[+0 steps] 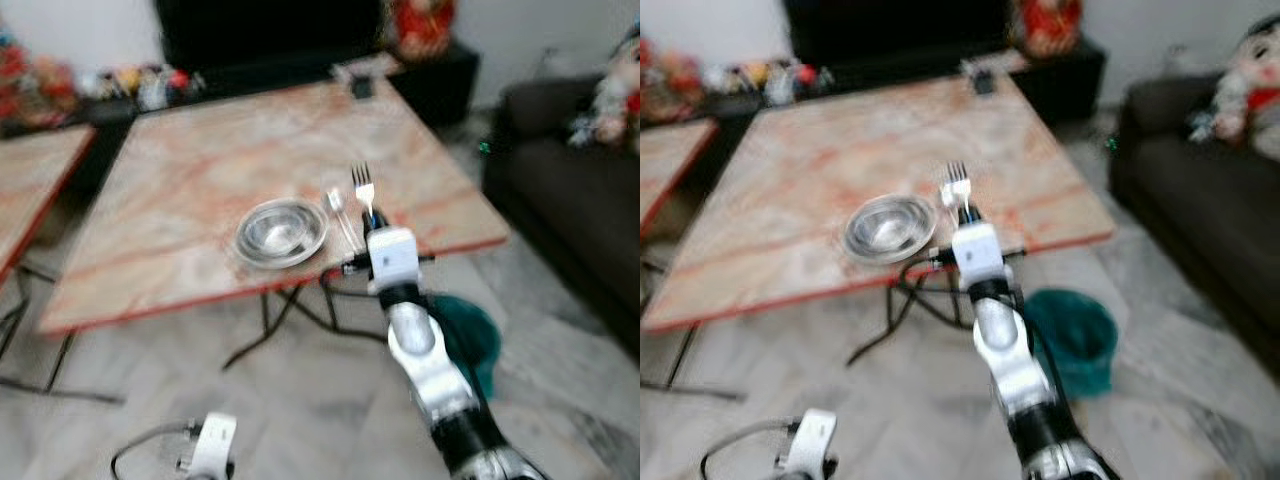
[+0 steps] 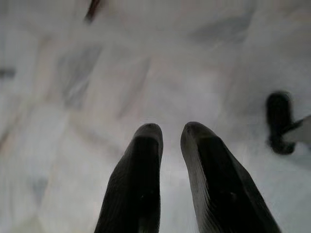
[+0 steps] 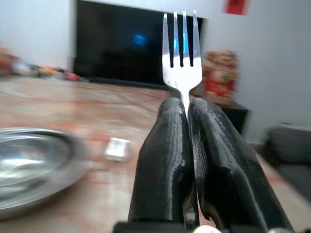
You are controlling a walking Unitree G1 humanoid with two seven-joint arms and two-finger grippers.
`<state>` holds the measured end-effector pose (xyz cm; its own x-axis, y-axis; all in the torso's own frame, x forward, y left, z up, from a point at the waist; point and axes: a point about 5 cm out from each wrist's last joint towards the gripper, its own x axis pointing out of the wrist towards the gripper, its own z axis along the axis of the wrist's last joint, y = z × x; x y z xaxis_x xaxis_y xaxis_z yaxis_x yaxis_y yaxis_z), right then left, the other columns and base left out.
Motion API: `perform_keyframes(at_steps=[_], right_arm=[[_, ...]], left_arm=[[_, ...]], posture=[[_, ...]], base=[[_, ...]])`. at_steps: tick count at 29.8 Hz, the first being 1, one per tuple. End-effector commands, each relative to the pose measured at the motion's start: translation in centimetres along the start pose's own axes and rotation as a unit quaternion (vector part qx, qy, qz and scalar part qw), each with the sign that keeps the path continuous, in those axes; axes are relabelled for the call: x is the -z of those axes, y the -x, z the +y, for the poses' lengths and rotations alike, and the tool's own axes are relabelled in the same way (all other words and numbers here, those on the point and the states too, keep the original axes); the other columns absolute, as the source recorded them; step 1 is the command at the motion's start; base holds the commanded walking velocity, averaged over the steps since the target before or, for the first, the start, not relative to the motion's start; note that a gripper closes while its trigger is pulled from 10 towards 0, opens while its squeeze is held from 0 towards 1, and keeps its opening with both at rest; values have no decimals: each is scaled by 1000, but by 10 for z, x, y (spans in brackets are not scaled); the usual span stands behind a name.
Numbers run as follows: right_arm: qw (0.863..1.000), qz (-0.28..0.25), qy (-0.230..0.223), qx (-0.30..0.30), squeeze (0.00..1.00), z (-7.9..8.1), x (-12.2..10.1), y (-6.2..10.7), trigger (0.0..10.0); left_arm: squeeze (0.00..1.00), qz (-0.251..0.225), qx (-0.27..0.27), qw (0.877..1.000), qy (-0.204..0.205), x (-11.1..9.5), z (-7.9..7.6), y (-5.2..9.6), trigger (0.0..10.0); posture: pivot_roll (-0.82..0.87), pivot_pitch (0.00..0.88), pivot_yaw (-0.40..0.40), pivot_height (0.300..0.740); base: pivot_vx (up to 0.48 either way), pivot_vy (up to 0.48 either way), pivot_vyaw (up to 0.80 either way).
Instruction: Setting the table
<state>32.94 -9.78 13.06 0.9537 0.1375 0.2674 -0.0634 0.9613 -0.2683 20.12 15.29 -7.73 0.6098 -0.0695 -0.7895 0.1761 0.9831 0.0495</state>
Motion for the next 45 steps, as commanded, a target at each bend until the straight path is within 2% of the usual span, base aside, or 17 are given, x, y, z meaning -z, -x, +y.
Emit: perform_keyframes(at_steps=[1,13,20,31,45], right_arm=[[1000,-10,-13,-8,0,9,-7,-4,10000],[1000,-13,-7,-8,0,8,-7,-6,10000],[1000,-16,9,-16,0,10,-8,-6,10000],[999,-26,-2,-27,0,13,-10,-5,10000],[999,-21,-8,-27,0,12,-9,-6,10000]], left_arm=[[0,7,-9,1000,-5,5,8,1,10000],[0,4,-8,1000,-3,2,7,1,10000],[0,-3,-9,1000,5,0,8,1,10000],[0,-1,-12,1000,-2,0,9,1,10000],[0,-1,-11,1000,-7,0,8,1,10000]], posture=[[-113,0,88,740],[-112,0,87,740],[-111,0,88,740],[-112,0,92,740],[-116,0,91,740]], base=[[480,0,0],[454,0,0],[0,0,0],[0,0,710],[0,0,0]])
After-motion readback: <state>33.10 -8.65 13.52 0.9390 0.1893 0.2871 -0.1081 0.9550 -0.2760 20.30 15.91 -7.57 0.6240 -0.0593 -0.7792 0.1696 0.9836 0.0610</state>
